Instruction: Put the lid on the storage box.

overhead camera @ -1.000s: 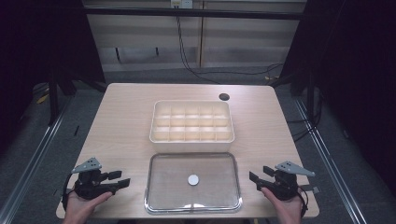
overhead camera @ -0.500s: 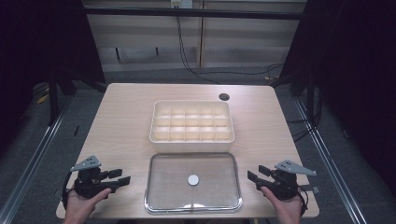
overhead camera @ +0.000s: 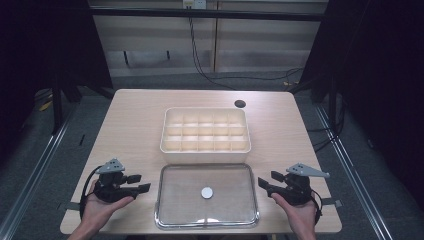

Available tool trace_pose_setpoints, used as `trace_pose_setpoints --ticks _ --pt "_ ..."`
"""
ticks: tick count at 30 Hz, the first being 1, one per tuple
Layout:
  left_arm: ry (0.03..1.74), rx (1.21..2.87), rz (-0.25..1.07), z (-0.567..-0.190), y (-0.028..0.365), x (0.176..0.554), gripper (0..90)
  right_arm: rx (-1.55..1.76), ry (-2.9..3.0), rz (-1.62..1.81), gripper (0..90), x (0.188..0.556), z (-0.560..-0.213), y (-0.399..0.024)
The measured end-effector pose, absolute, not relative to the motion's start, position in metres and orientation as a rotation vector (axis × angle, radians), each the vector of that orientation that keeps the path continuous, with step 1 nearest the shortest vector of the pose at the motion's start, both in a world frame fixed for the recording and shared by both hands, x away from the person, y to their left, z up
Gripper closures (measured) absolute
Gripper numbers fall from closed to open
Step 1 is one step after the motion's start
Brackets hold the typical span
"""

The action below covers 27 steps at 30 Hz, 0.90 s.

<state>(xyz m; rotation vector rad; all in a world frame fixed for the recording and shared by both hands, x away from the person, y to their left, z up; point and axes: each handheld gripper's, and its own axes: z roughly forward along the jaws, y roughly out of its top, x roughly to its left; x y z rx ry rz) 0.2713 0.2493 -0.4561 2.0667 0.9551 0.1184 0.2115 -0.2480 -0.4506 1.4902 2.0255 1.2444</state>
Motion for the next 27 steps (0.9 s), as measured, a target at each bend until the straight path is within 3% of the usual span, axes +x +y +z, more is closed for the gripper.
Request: trace_pose_setpoints --ticks 3,14,27 --pt "0.987 2.049 0.114 -0.452 0.242 0.28 48.5 1.492 2.026 1.241 36.2 0.22 -0.45 -0.245" --pt "0.96 2.055 0.136 -0.442 0.231 0.292 48.0 1.509 2.031 1.255 36.1 0.237 -0.447 -0.242" --pt "0.955 2.106 0.069 -0.472 0.225 0.291 51.1 1.559 2.091 1.233 44.1 0.258 -0.474 -0.237"
